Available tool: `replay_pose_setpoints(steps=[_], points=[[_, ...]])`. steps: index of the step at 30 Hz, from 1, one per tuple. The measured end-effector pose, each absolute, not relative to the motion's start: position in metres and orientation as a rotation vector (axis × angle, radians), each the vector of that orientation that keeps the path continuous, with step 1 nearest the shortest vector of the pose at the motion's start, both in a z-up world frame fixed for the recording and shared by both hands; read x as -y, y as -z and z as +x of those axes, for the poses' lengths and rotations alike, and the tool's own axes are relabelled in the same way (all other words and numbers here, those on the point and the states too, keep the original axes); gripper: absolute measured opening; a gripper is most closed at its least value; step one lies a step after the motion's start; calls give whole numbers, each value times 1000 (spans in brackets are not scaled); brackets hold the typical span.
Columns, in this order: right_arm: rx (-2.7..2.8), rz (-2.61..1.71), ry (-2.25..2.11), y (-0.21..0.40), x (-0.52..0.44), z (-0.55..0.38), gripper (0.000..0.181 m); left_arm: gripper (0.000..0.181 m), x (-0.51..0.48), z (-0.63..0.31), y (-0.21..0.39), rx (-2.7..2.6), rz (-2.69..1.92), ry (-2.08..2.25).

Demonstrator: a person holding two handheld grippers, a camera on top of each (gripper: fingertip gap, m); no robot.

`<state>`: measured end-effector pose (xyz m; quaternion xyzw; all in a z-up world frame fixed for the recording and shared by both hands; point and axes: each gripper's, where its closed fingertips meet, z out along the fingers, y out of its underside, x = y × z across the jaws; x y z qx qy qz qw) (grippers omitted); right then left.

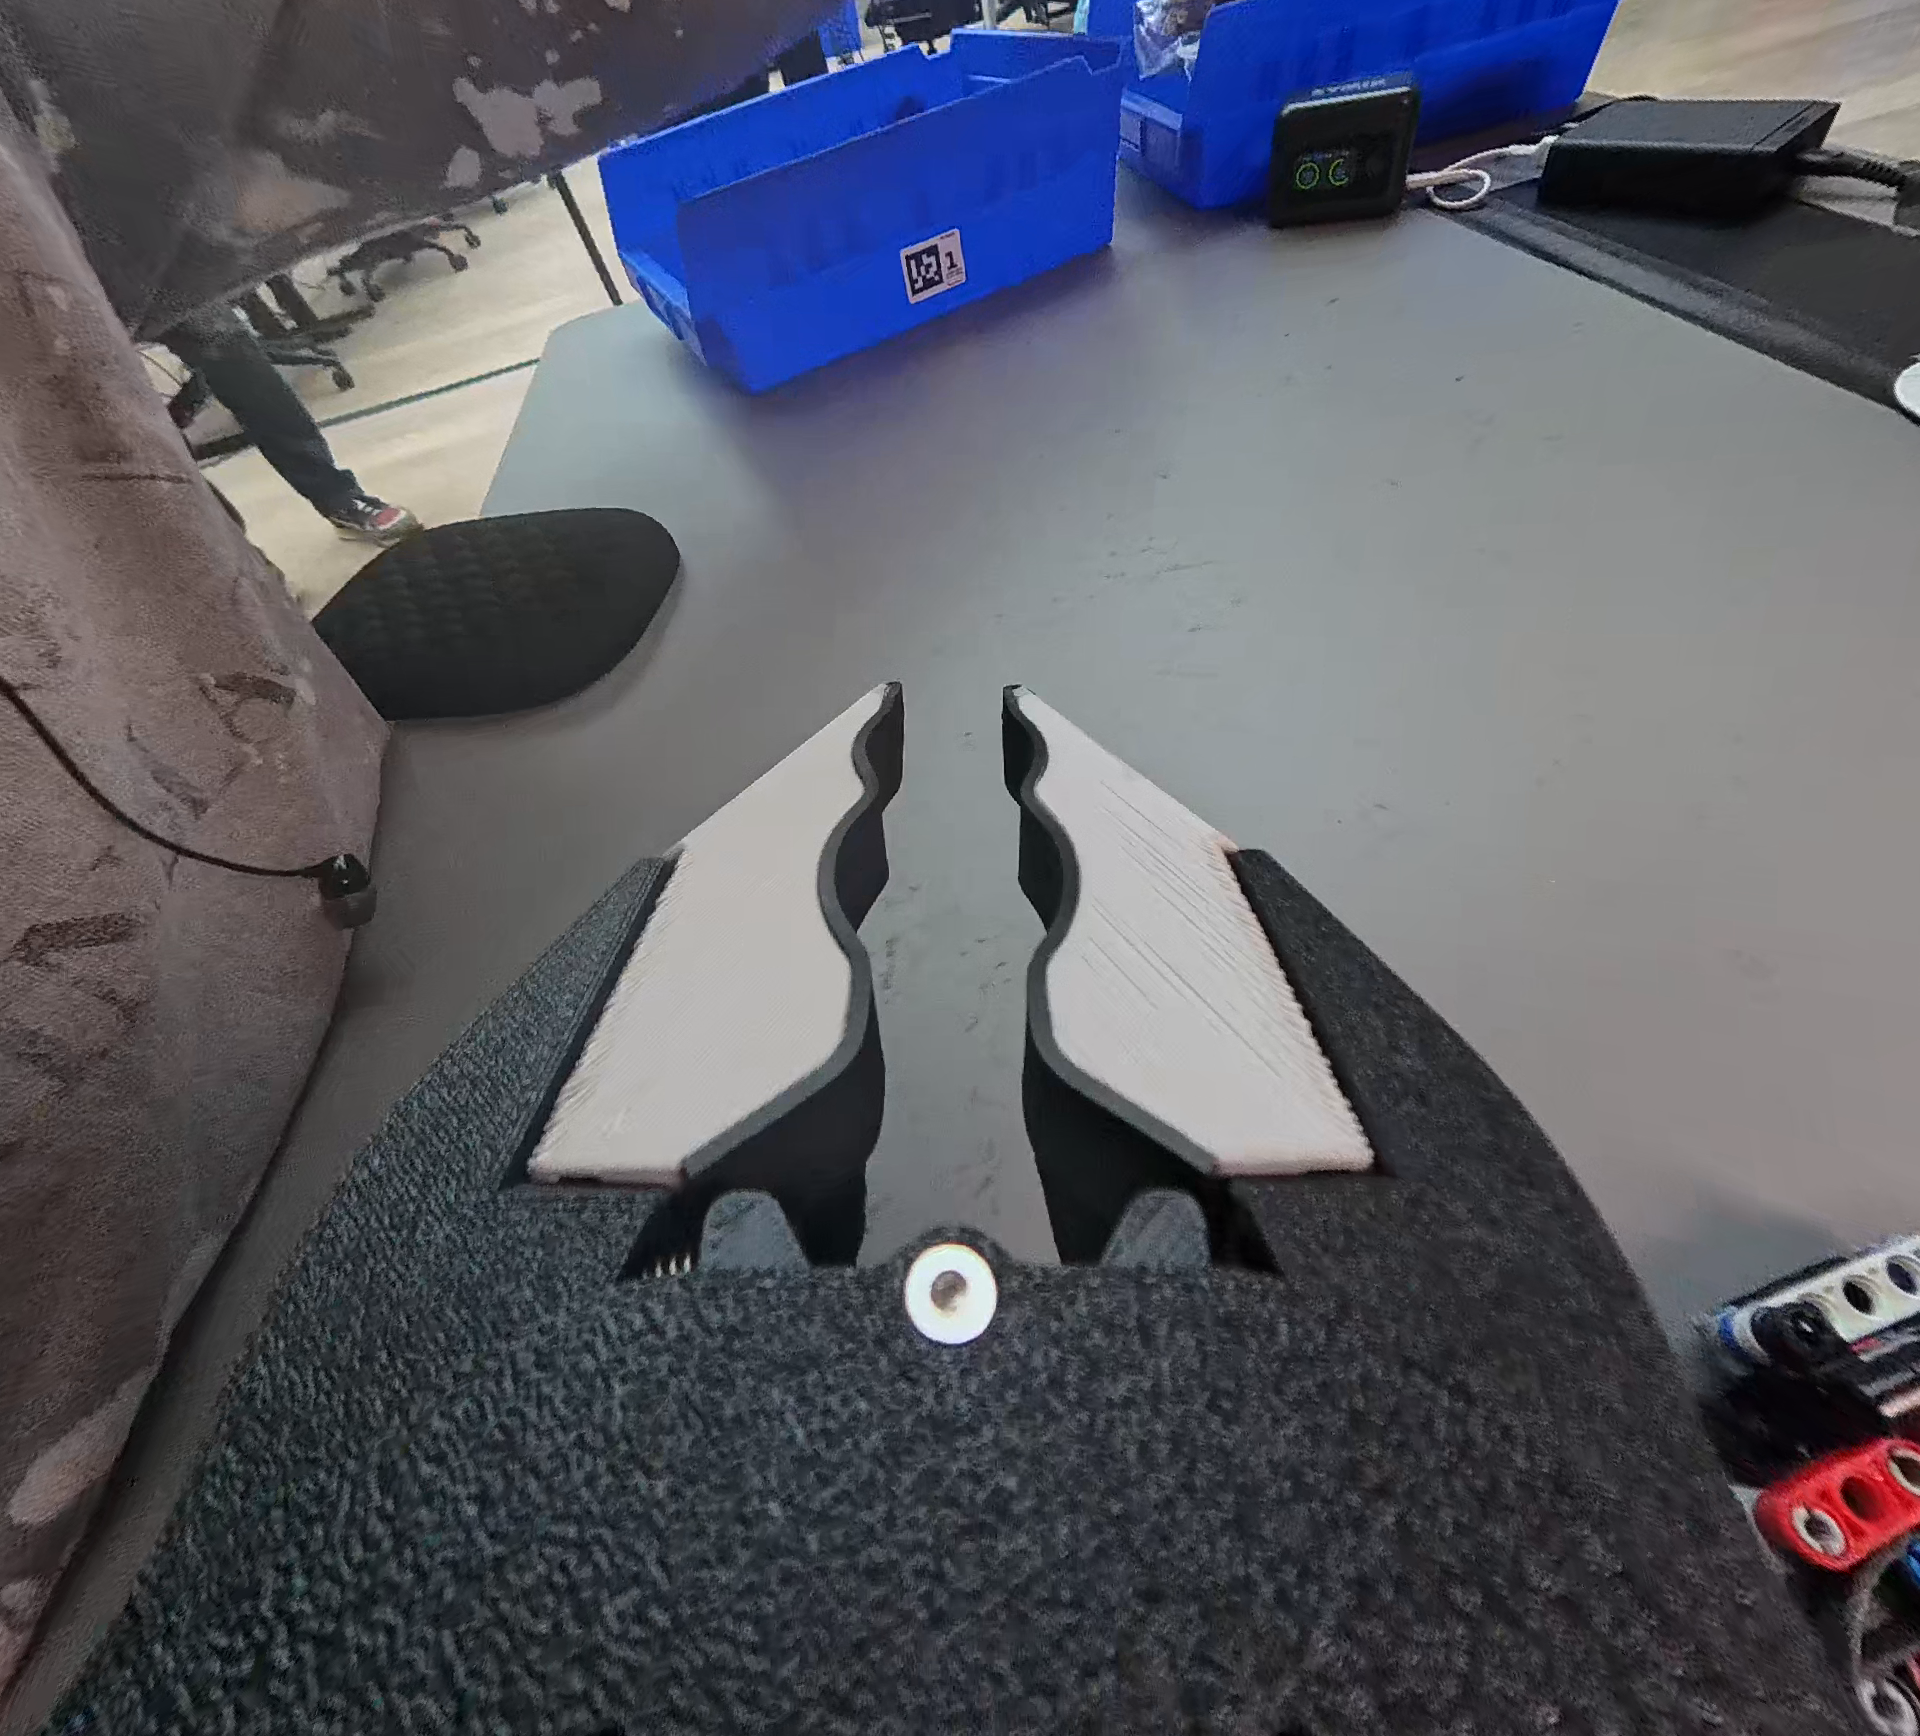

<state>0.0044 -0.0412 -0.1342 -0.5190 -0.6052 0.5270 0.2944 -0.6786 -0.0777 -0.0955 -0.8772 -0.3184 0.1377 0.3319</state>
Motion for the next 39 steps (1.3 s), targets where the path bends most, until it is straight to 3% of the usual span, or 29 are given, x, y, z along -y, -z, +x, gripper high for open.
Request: replay_pose_setpoints(steps=[9, 14, 17, 21, 25, 27, 28, 33, 36, 39], points=[[1605, -1384, -1401, 137, 42, 3, 18, 34, 55, -696, 159, 885, -2479, -384], [1607, -1372, -1390, 136, 42, 6, 18, 32, 53, -697, 158, 913, -2501, -398], [1580, -1345, -1365, 128, 39, 9, 18, 33, 39, -683, 116, 790, -2398, -379], [1463, -1305, -1265, 106, 18, 16, 24, 38, 4, -603, -11, 358, -1979, -377], [1359, -1287, -1181, 86, -3, 30, 37, 71, 11, -453, -99, 16, -1669, -259], [1331, -1230, -1164, 74, -5, 38, 17, 85, 24, -379, -114, -74, -1565, -152], [1305, -1205, -1134, 69, -9, 41, 0, 83, 32, -345, -117, -109, -1517, -107], [1230, -1227, -948, 61, -45, 51, 0, 26, 59, -207, -87, -204, -1360, 87], [1300, -1260, -706, 64, -79, 71, 4, 2, 62, -146, -45, -228, -1375, 199], [1518, -1466, -505, 101, -121, 108, 64, 0, 59, -113, 4, -300, -1456, 191]])
